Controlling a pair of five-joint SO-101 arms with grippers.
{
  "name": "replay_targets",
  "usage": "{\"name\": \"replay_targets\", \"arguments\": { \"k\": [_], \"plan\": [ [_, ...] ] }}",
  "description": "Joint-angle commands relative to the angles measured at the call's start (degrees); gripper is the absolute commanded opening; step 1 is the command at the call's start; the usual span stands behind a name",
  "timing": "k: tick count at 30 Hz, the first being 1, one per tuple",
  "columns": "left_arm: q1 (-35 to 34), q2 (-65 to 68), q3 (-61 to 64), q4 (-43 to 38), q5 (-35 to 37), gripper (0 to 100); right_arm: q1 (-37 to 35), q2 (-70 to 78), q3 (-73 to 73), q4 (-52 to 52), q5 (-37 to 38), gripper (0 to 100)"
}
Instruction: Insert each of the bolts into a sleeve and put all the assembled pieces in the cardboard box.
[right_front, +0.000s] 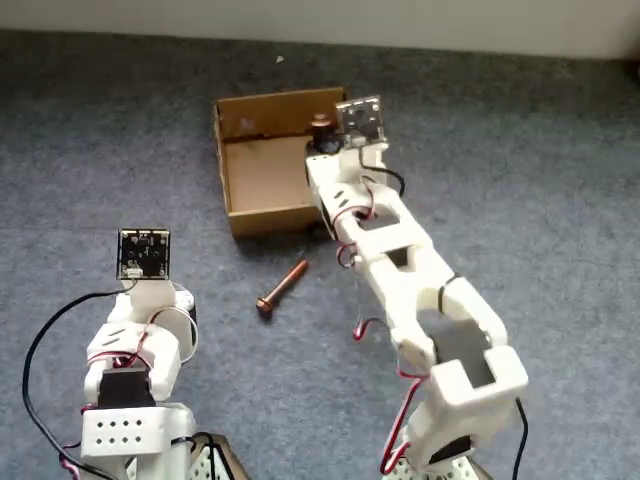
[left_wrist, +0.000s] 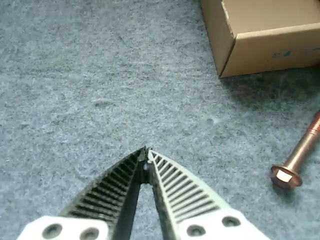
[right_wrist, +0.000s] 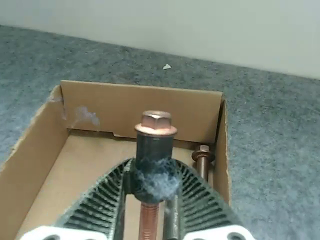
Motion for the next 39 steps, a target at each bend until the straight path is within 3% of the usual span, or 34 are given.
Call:
{"name": "replay_targets", "arguments": {
  "k": [1,3,10,18,22,25,29,33,39],
  "plan": [
    [-0.4,-0.4,-0.22,-0.97,-0.44,1,1.63,-0.31,-8.66,8.13,-0.53,15.0],
    [-0.4,-0.4,-0.22,-1.05,-0.44,1,1.63,-1.36,-11.65,15.78,-0.53,18.8],
    [-0.4,-0.4,-0.22,-1.05,-0.44,1,1.36,-12.97,-16.4,38.02,-0.26,18.0],
    [-0.4,-0.4,-0.22,-1.05,-0.44,1,-2.07,-23.08,-7.08,55.25,1.05,13.5],
    [-0.4,-0.4,-0.22,-1.05,-0.44,1,-7.25,-23.78,-0.22,58.68,13.19,13.4],
    [-0.4,-0.4,-0.13,-1.05,-0.44,1,-9.63,-22.64,3.03,58.51,16.0,13.4],
    [-0.4,-0.4,-0.13,-1.05,-0.44,1,-9.98,-16.48,1.01,58.51,15.47,13.5],
    [-0.4,-0.4,-0.13,-1.05,-0.44,1,-9.63,-7.25,-7.43,58.95,8.53,14.4],
    [-0.4,-0.4,-0.13,-0.88,-0.44,1,-9.63,-1.45,-17.19,63.69,2.55,26.2]
  ]
}}
